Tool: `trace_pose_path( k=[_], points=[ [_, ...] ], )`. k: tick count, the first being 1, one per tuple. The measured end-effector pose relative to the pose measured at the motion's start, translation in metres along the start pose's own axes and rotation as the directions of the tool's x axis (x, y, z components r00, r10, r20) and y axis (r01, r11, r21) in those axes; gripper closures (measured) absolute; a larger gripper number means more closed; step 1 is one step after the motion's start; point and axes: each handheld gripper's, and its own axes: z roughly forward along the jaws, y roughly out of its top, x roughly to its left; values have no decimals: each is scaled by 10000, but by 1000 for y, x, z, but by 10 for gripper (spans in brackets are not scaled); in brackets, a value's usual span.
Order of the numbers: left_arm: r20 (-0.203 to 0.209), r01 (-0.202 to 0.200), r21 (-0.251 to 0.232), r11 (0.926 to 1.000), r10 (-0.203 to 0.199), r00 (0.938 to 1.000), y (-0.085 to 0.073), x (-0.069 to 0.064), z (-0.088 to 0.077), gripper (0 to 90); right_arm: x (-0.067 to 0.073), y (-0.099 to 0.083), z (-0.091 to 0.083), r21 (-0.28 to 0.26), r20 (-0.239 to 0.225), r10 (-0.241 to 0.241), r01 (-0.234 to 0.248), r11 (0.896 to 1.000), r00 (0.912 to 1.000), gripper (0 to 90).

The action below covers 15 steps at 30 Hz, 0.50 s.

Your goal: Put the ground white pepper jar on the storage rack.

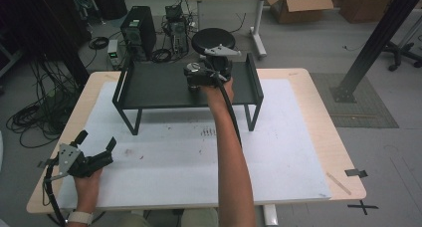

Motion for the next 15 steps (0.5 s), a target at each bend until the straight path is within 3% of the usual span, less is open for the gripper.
trace_pose_path(
  k=[15],
  points=[
    [-1,13,-14,10000,-13,10000,0,0,0,3,-4,5,-25,-179,75,-365,366,9992,9993,0]
  ],
)
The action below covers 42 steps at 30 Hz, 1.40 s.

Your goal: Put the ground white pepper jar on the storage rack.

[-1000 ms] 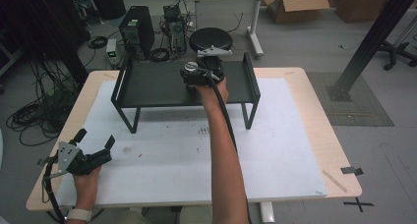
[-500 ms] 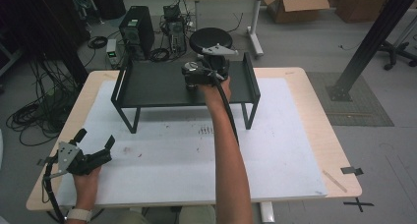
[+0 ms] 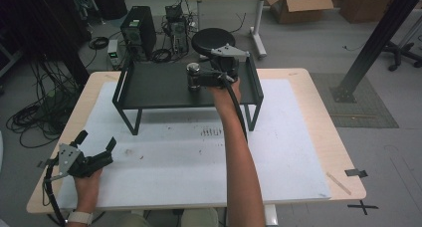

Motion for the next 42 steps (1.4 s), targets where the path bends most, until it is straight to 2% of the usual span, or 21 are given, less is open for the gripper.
trace_pose_path(
  k=[13,18,31,42],
  points=[
    [-7,20,-18,10000,-20,10000,0,0,0,3,-5,7,-31,-522,-62,-37,34,9986,10000,0],
    [-10,9,-16,10000,-9,10000,0,0,0,3,-5,7,-40,-563,-28,-136,134,9983,9999,0],
    [-8,-21,-5,10000,21,10000,0,0,0,4,0,-5,-66,-988,6,-508,506,9938,9987,0],
    [-15,-25,-19,10000,25,10000,0,0,0,3,0,-16,-84,-1443,39,-493,493,9883,9988,0]
  ],
)
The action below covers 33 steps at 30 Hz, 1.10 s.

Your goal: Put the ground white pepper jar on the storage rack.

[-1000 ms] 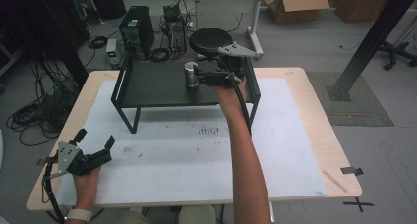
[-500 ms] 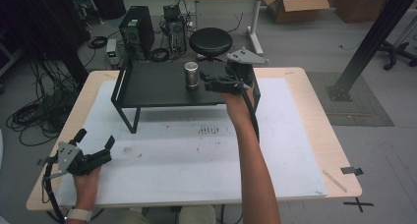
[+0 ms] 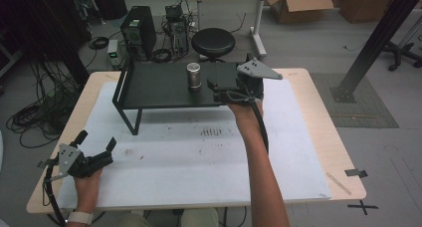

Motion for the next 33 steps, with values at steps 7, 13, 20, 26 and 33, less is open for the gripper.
trace_pose_path(
  k=[7,13,20,26,33],
  points=[
    [0,-2,10,10000,2,10000,0,0,0,3,-2,-12,-15,-292,34,-92,93,9995,10000,0],
    [0,-3,8,10000,3,10000,0,0,0,3,-3,-22,-28,-553,49,-118,120,9984,9999,0],
    [6,-40,38,10000,40,10000,0,0,0,3,-5,-33,-40,-729,78,-38,44,9973,10000,0],
    [4,-13,24,10000,13,10000,0,0,0,3,-7,-41,-50,-978,152,-56,71,9952,9999,0],
    [5,-23,35,10000,23,10000,0,0,0,3,-10,-52,-62,-1140,339,-49,87,9934,9994,0]
  ],
)
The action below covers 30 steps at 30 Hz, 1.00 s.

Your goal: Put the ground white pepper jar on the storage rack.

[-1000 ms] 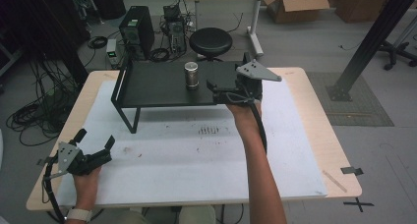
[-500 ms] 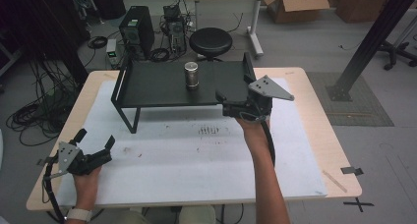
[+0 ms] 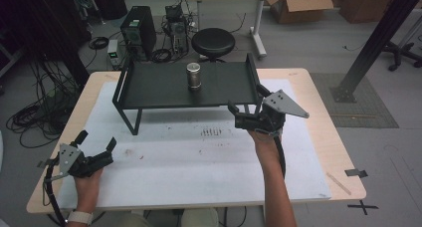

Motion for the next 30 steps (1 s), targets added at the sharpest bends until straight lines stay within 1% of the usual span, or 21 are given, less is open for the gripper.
trace_pose_path(
  k=[3,8,14,30],
  points=[
    [-1,2,-1,10000,-2,10000,0,0,0,3,-2,-6,-5,-82,58,122,-121,9999,9999,0],
    [-3,1,1,10000,-1,10000,0,0,0,3,-4,-16,-13,-255,182,132,-127,9996,9997,0],
    [-4,1,3,10000,-1,10000,0,0,0,3,-8,-27,-21,-353,312,278,-267,9990,9991,0],
    [-3,-27,2,10000,27,10000,0,0,0,3,-14,-63,-33,-166,659,670,-660,9977,9956,0]
  ],
)
